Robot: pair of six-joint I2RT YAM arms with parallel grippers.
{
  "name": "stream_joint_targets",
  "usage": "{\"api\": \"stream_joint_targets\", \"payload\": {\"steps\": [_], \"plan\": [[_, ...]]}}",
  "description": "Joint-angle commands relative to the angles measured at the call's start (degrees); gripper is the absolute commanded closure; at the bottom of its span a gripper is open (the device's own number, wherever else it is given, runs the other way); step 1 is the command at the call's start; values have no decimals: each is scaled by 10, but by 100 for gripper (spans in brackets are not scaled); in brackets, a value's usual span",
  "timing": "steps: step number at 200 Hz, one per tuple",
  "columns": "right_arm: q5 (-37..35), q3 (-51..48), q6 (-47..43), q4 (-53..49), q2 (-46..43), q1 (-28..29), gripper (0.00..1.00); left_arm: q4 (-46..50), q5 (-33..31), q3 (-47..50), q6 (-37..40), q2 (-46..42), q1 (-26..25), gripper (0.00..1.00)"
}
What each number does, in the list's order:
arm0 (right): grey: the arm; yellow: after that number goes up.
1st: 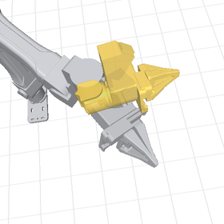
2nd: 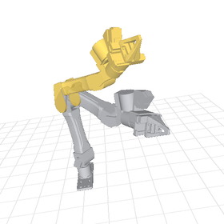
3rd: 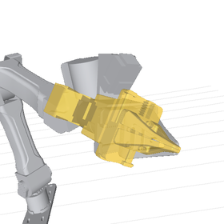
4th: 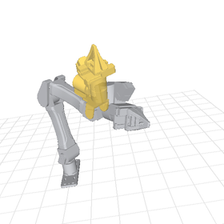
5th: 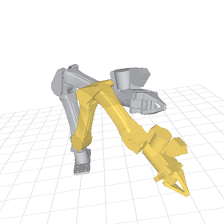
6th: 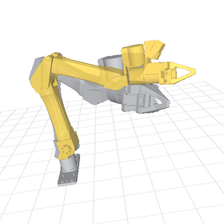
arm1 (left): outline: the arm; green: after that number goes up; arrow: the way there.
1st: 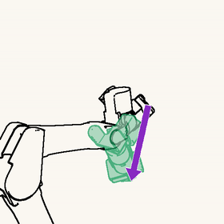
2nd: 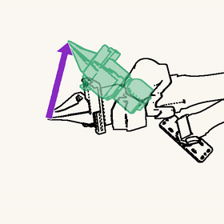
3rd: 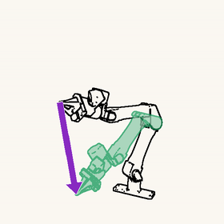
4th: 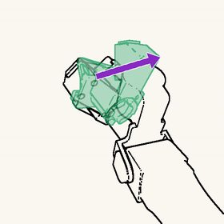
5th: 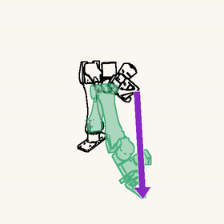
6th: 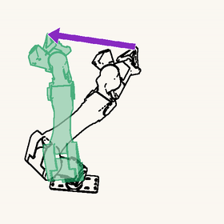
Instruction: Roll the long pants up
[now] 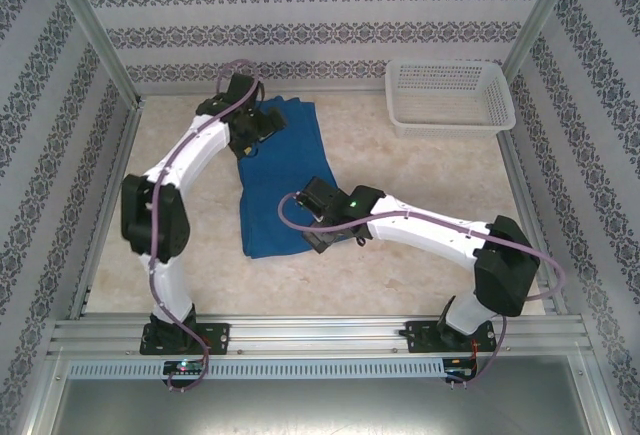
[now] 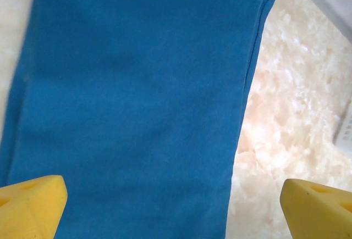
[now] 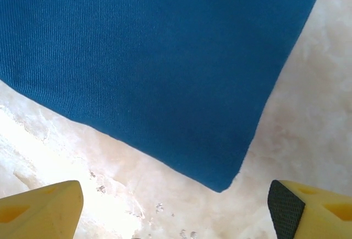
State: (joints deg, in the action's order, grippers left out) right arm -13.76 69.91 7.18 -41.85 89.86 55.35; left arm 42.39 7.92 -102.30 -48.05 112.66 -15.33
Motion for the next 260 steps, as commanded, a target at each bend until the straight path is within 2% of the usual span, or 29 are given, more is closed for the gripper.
{"api": "stream_joint_targets", "payload": {"steps": [1,8,13,21,29,32,36,43,50,57,61,64,114,165,188,215,260], "plan": [[-21,35,-31,-12,-23,-11,12,84,23,-67,50,60,-3,0],[-16,46,-36,-12,-17,-23,14,85,24,-73,45,72,-3,0],[-5,57,-39,-15,-9,-34,22,79,24,-69,41,75,-3,0],[16,79,-35,-22,7,-57,45,66,22,-57,32,74,-2,0],[47,101,-27,-28,24,-79,76,52,19,-42,20,68,0,0],[61,108,-25,-27,30,-86,98,46,19,-35,16,66,1,0],[80,116,-22,-23,36,-95,100,39,20,-28,11,63,2,3],[105,126,-14,-10,49,-106,100,27,23,-18,5,60,5,19],[128,136,-5,4,62,-114,100,23,23,-14,-1,58,7,42],[139,151,5,13,80,-119,100,25,19,-14,-4,60,10,68],[145,162,9,14,93,-121,100,27,16,-15,-5,62,11,90],[148,171,11,15,104,-122,100,31,14,-18,-6,64,12,100],[200,334,27,-10,293,-129,100,76,3,-67,1,91,18,99],[269,387,21,-3,369,-168,100,81,21,-100,20,119,18,95],[284,388,18,-13,390,-183,100,77,41,-118,12,153,19,95],[296,345,16,-5,391,-191,100,63,60,-143,3,201,18,94],[319,256,14,17,365,-191,100,116,112,-296,3,339,18,91]]}}
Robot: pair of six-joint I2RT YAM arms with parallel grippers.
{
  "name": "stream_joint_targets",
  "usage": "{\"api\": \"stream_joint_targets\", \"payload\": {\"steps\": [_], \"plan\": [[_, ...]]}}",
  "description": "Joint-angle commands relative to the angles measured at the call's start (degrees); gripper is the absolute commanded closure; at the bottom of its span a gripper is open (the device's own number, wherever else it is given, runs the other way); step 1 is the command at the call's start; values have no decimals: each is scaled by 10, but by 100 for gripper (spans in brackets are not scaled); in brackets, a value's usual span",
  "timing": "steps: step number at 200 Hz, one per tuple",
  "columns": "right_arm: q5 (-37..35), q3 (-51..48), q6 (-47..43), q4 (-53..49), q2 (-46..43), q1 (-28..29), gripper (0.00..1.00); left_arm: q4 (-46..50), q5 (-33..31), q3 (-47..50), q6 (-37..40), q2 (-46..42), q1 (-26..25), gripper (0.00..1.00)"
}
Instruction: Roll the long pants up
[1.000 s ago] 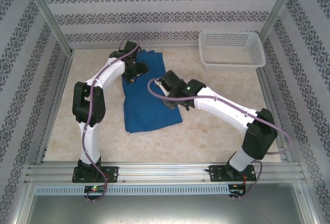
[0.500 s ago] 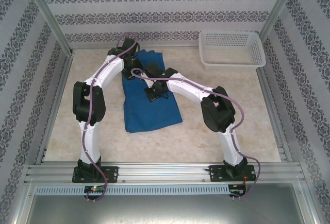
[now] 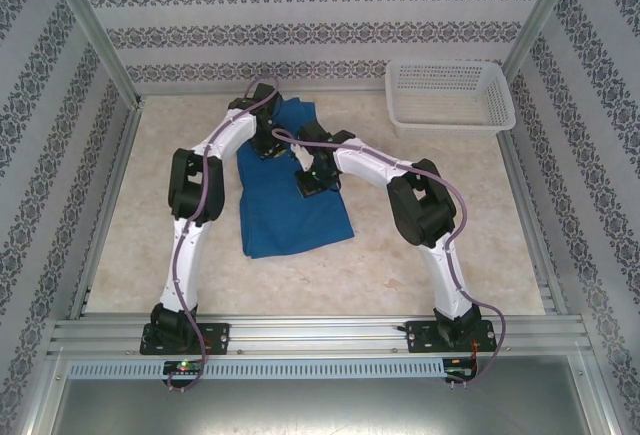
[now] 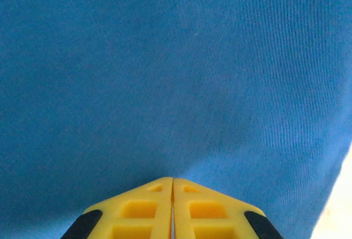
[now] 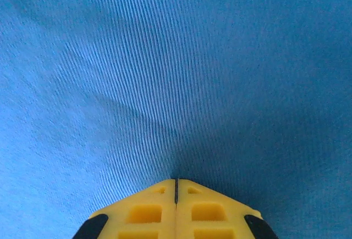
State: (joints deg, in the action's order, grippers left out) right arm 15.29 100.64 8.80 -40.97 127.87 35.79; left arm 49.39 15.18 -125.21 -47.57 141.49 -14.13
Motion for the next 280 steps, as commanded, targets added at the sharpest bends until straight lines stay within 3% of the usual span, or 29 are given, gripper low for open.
{"api": "stream_joint_targets", "payload": {"steps": [1,29,60,116,122,129,139,146,149,154,157,186,244,280], "plan": [[29,-53,-3,9,-16,5,100,46,41,-69,-2,53,7,91],[62,-131,6,30,-49,12,100,20,98,-64,-31,72,4,90],[51,-204,7,48,-93,31,100,3,94,-50,-32,63,-6,90],[30,-208,-6,41,-141,50,100,-10,116,-47,-23,55,-8,89],[27,-203,-13,36,-148,54,94,-9,117,-47,-18,50,-8,88],[26,-194,-25,26,-155,59,84,-7,122,-47,-11,40,-8,83],[30,-176,-52,3,-165,69,53,-3,139,-53,3,28,-6,70],[25,-160,-70,-14,-172,79,43,6,149,-62,15,18,-4,46],[19,-155,-76,-22,-176,83,39,14,151,-67,22,15,-4,27],[9,-145,-87,-35,-182,92,35,33,151,-80,36,9,-3,4],[1,-141,-94,-40,-185,97,32,44,149,-88,43,6,-2,1],[-86,-125,-122,-65,-222,163,25,109,111,-90,87,-48,4,0],[-341,-254,-160,0,-231,292,24,68,129,23,93,-111,4,0],[-390,-280,-170,27,-212,302,24,62,140,24,86,-101,4,0]]}}
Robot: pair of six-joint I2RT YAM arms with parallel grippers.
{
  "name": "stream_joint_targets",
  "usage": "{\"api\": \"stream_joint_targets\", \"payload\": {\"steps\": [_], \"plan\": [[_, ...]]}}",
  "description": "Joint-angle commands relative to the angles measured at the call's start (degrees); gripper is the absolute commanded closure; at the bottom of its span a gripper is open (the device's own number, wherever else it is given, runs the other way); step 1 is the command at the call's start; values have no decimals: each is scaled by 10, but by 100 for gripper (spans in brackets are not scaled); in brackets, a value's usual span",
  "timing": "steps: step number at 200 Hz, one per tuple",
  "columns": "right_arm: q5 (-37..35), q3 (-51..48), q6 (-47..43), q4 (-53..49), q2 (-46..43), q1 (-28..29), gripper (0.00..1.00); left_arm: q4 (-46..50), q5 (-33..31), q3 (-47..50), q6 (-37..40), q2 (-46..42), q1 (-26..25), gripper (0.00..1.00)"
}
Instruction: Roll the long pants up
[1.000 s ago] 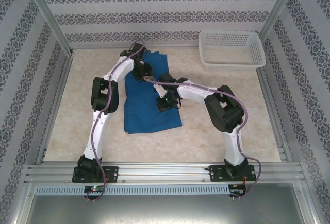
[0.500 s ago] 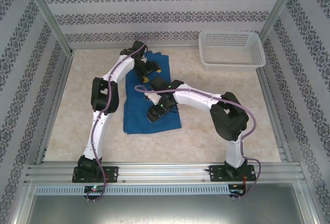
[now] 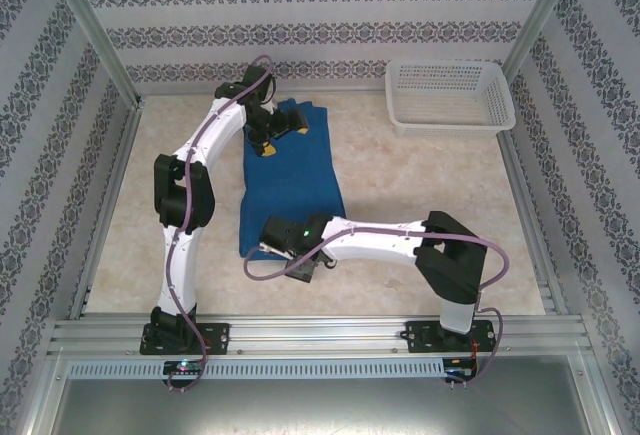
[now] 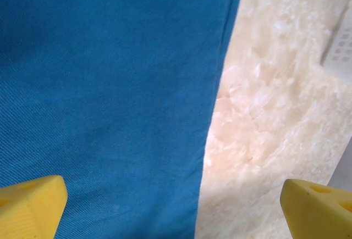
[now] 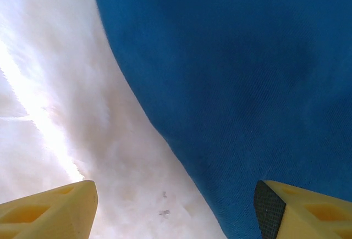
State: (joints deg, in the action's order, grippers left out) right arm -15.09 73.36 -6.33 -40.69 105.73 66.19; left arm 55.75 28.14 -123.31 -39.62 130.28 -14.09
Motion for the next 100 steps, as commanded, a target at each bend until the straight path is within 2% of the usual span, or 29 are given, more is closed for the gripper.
{"api": "stream_joint_targets", "payload": {"steps": [1,100], "plan": [[-86,-6,-19,25,10,-1,24,-2,11,5,6,11,4,0],[-78,12,-15,54,81,34,24,-5,20,3,7,29,3,0]]}}
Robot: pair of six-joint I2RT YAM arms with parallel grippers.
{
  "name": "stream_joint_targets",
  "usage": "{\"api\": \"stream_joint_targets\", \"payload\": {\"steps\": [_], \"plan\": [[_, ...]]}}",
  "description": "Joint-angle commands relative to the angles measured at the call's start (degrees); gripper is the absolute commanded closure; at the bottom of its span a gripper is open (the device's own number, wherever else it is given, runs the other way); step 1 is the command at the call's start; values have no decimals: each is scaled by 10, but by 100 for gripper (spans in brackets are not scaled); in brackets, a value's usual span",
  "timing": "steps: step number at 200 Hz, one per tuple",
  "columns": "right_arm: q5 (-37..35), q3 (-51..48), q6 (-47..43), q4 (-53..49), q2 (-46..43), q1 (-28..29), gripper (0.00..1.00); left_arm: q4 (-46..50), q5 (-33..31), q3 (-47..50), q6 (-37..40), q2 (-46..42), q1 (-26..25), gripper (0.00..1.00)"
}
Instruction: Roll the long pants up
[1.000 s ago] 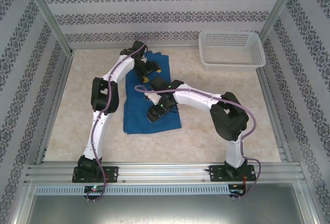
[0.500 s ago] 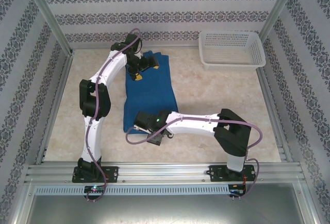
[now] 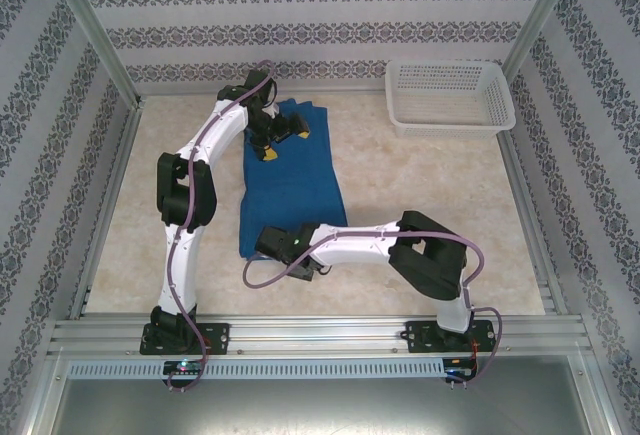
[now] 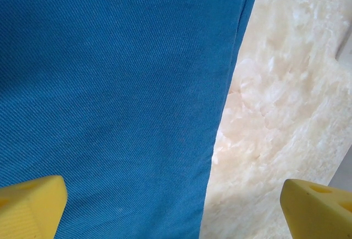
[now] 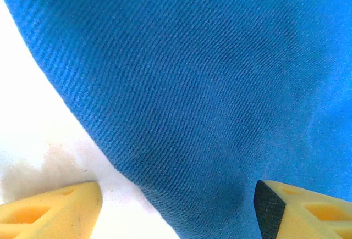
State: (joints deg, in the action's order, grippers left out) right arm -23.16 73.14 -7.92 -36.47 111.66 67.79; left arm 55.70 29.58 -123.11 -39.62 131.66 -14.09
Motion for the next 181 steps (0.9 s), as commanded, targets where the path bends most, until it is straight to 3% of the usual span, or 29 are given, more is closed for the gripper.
{"api": "stream_joint_targets", "payload": {"steps": [1,37,58,66,98,115,181], "plan": [[3,14,1,12,23,18,24,-5,6,0,7,15,4,0],[-5,7,-11,35,50,20,30,-9,13,-2,2,21,3,0],[0,-2,-22,59,54,14,63,-8,14,-2,4,22,3,0],[0,-2,-24,64,54,9,71,-7,12,-1,5,21,3,0],[46,39,-31,16,44,-11,86,-7,13,0,5,23,3,0],[83,70,-38,-32,32,-11,100,-7,17,-1,6,24,3,0],[192,176,-38,-200,-9,-19,100,-9,25,-2,0,27,3,0]]}}
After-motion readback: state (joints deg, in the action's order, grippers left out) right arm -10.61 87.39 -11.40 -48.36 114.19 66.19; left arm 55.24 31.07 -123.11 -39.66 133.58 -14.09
